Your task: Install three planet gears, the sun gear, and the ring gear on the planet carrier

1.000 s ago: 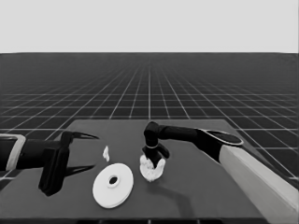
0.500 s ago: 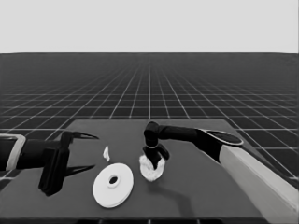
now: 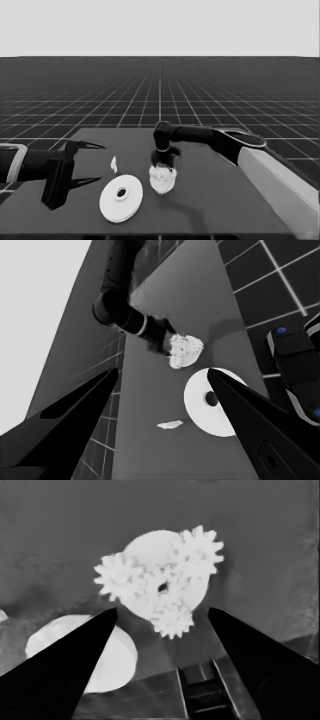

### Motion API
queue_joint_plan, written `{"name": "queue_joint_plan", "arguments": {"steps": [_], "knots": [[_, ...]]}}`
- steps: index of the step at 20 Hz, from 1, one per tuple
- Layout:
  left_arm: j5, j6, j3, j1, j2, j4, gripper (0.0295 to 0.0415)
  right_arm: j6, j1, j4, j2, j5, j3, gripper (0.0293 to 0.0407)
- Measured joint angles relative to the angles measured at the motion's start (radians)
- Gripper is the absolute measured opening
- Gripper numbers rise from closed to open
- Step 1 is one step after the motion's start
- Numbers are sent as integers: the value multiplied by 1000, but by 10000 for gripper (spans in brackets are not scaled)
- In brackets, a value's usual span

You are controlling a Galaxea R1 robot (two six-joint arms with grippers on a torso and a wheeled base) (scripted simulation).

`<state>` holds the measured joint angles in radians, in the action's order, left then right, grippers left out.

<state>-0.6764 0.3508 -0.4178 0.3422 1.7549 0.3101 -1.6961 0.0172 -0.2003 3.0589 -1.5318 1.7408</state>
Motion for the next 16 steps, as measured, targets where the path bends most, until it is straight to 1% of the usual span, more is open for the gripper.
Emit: {"name": "queue_joint_plan", "arguments": {"steps": [1,3,8,9,10,11,12,13,16], "knots": [[0,0,0,0,0,0,385,148,-22,17,-2,-3,-8,388],[0,0,0,0,0,0,385,288,-41,35,-4,-4,-14,385],[0,0,0,0,0,0,385,358,-49,44,-5,-3,-15,385],[0,0,0,0,0,0,385,763,75,-176,-280,143,-474,404],[0,0,0,0,0,0,385,1017,195,-308,-699,229,-835,394],[0,0,0,0,0,0,385,1166,260,-386,-959,278,-1046,389],[0,0,0,0,0,0,385,1254,294,-431,-1105,308,-1173,386],[0,0,0,0,0,0,385,1306,313,-458,-1188,326,-1248,385],[0,0,0,0,0,0,385,1365,333,-489,-1278,346,-1333,385]]}}
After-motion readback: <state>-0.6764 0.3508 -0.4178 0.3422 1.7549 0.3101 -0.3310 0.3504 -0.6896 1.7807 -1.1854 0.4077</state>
